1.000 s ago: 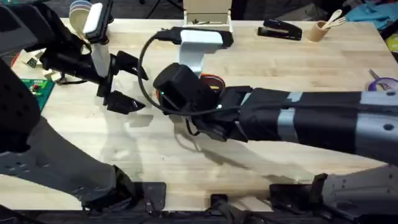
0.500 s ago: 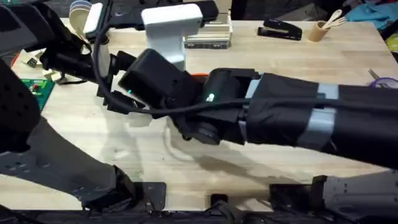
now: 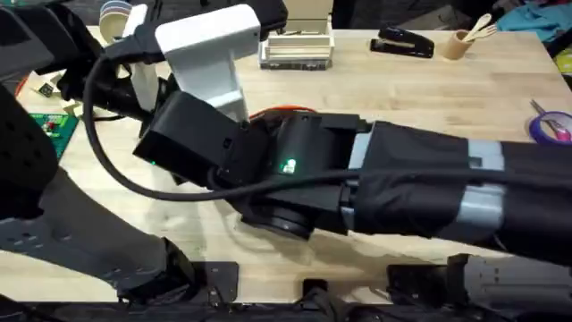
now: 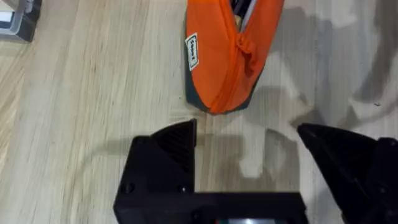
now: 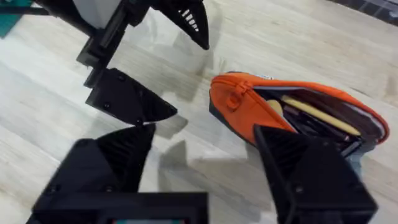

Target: Unzip the bag, pick up the pens from the table one at a time and place them inside, then zip the bag closed.

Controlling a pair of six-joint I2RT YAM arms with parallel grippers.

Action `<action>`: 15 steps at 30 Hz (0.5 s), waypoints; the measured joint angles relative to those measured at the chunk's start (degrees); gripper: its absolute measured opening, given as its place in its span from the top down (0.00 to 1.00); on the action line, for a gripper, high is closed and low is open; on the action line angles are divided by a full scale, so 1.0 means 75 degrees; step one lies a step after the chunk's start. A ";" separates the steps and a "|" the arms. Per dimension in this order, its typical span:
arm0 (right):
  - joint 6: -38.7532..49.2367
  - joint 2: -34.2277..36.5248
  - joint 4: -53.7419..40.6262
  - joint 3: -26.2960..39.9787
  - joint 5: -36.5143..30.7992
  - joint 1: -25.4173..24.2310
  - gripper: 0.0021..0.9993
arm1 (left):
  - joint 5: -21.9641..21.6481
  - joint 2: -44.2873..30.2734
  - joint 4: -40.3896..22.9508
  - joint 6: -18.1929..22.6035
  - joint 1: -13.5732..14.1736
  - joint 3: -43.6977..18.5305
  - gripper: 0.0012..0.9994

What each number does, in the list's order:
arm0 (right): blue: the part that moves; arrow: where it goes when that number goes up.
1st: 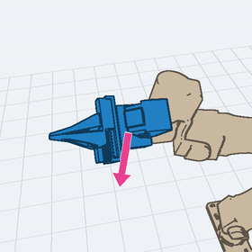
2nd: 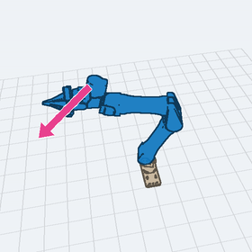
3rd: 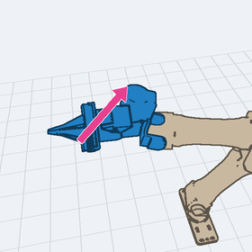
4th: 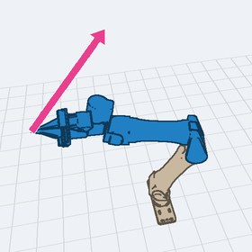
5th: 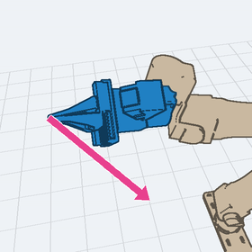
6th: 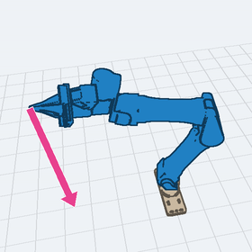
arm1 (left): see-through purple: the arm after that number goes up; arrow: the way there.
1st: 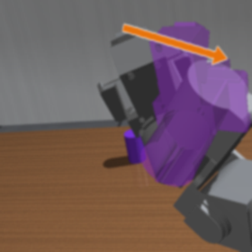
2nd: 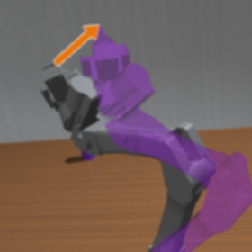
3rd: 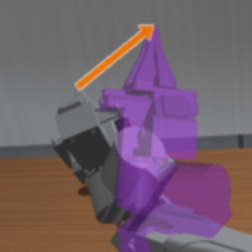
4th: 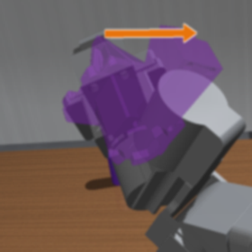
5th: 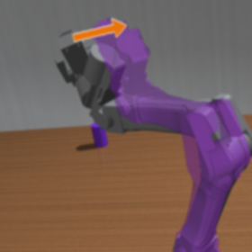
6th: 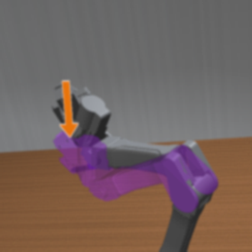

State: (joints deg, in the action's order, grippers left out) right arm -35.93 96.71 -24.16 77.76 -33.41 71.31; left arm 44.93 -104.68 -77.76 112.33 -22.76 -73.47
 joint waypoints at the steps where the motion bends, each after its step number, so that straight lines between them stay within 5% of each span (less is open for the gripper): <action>1: 0.0002 0.0000 0.0000 0.0000 0.0000 0.0010 0.02 | 0.0000 0.0000 -0.0002 -0.0001 0.0000 0.0000 0.01; 15: -0.0039 -0.0001 -0.0012 0.0000 0.0000 0.0120 0.00 | 0.0000 0.0003 -0.0001 -0.0002 0.0000 0.0000 0.01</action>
State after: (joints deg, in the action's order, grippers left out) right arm -36.22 96.70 -24.25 77.76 -33.41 72.20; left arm 44.93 -104.66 -77.76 112.32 -22.76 -73.47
